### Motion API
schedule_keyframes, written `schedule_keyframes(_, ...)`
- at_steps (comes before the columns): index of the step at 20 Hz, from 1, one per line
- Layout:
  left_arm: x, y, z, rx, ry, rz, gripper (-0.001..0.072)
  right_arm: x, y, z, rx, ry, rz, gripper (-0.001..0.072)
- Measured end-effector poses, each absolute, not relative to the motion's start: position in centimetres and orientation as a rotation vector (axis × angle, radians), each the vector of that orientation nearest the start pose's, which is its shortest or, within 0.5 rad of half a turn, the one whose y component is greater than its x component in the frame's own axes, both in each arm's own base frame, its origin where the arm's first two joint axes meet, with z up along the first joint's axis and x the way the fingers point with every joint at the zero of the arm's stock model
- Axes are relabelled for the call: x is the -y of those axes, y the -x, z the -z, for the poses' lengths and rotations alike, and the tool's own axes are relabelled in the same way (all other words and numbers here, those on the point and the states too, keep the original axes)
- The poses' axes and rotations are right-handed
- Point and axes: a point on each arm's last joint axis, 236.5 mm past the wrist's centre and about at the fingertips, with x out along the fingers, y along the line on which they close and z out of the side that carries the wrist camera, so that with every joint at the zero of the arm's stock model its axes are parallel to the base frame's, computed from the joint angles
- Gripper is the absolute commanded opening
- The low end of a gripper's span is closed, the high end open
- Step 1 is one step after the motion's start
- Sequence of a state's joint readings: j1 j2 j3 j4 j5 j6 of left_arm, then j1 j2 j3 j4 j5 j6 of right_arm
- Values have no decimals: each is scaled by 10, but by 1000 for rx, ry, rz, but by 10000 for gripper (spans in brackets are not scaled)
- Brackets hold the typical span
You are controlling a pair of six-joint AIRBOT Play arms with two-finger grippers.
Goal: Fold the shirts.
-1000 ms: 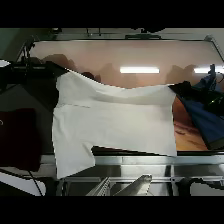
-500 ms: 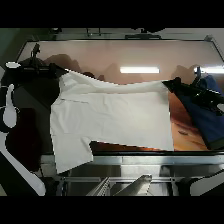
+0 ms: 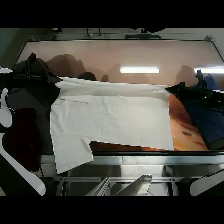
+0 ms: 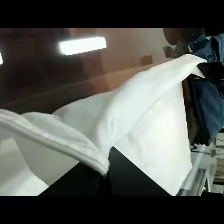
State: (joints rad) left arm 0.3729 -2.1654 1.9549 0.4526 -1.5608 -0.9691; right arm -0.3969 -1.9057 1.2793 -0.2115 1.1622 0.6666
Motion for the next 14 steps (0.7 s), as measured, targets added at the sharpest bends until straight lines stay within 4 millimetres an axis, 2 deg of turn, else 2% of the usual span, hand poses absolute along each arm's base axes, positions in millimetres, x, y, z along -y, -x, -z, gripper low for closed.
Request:
schedule_keyframes(6, 26, -512, 31, -1135, 793, 864, 6, -24, -498, 68, -926, -879, -601, 15)
schedule_keyframes(9, 27, -501, 47, -1212, 749, 839, 6, -30, -494, 72, -950, -858, -612, 14)
schedule_keyframes(14, 24, -483, 76, -1361, 648, 762, 6, -29, -484, 90, -1034, -815, -573, 15)
